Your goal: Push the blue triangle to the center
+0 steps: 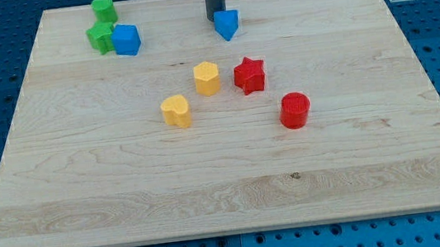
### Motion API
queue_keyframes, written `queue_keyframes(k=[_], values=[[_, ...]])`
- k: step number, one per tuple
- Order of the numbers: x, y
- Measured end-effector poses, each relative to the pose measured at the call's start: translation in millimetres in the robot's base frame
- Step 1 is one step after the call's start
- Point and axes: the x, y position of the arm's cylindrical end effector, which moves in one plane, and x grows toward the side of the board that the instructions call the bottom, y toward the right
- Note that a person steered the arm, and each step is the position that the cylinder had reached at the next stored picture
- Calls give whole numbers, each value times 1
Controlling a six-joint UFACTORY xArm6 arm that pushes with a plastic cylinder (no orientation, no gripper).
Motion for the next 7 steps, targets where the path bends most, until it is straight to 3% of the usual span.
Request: queue_keyframes(k=[3, 7], values=[[32, 46], [34, 15]])
